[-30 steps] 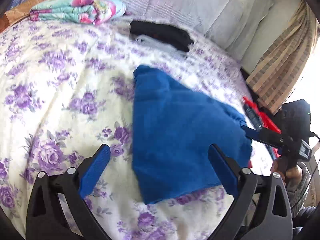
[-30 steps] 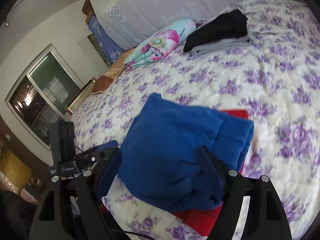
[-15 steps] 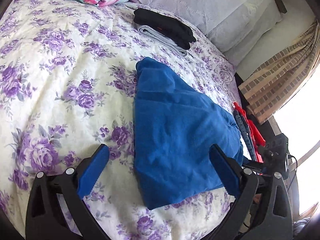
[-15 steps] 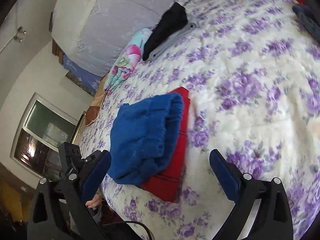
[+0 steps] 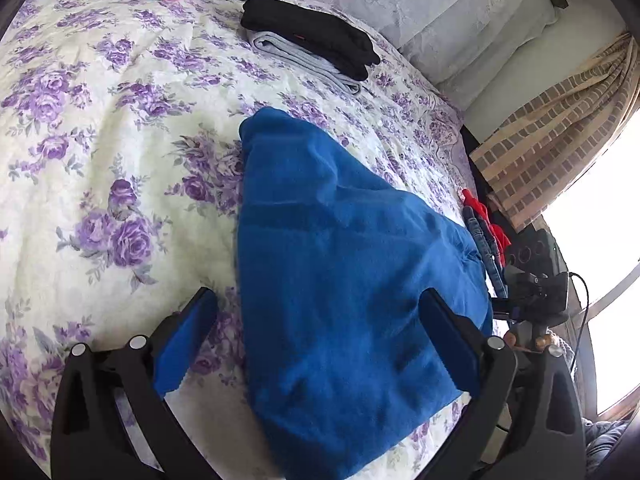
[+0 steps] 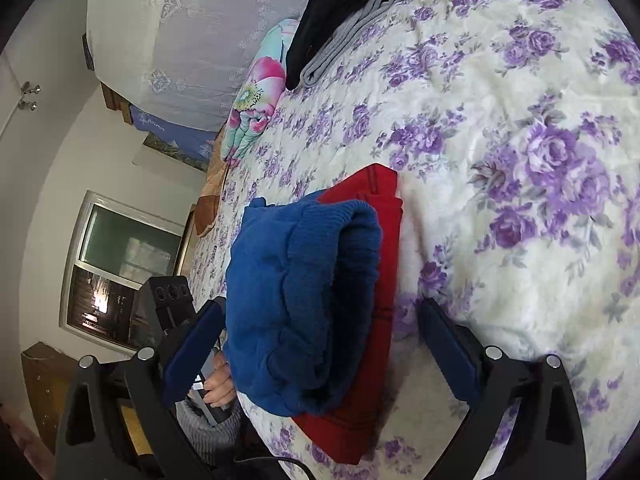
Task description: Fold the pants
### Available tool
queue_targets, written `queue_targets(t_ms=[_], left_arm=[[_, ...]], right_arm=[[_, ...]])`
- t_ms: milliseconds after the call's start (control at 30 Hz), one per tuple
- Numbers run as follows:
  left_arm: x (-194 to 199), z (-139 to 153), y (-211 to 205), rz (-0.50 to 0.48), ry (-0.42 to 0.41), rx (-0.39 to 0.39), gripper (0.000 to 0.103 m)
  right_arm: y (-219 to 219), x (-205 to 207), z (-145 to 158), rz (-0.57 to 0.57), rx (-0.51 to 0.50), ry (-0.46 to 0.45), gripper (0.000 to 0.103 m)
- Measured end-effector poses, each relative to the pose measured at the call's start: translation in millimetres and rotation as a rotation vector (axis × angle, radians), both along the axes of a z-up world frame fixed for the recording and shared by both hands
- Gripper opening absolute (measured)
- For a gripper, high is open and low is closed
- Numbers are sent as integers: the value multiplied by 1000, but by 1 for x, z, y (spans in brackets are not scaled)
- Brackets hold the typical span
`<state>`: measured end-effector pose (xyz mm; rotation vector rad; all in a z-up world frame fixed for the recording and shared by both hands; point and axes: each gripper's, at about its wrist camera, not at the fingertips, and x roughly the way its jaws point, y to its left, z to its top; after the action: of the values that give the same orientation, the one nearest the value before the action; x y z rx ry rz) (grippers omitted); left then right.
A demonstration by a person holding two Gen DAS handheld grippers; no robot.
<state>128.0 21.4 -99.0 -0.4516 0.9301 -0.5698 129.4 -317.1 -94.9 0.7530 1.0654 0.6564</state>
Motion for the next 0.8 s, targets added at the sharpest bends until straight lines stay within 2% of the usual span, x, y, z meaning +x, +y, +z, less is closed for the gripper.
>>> queue_targets(t_ms=[167,300,400,467,567,633,667,800], left_arm=[[-1,1,-5,-10,-15,9,98],[-5,1,-3,-26,-9,-26,98],[-8,0,-1,-47,-13,-61,98],[-11,-2,2,-53,-27,-82,98],[-11,-3,7,-38,-23,-105,94],[-5,-5,8,-15,-2,-95,78],[-2,-7,8,-2,9,-91,74],[4,-10,12,32,47,-113,47]], right_arm=[[21,-3,5,38,-112,-111,100],[19,-10,5,23,-116,-153,93],[8,-12,1,-7,-81,-140,74],[0,-13,-5,-20,-40,-132,56],[-5,-13,-12,-24,12,-129,49],[-1,-10,-12,-19,8,-130,49],[1,-8,-12,-16,12,-125,49],[6,-7,-11,-27,18,-126,43]])
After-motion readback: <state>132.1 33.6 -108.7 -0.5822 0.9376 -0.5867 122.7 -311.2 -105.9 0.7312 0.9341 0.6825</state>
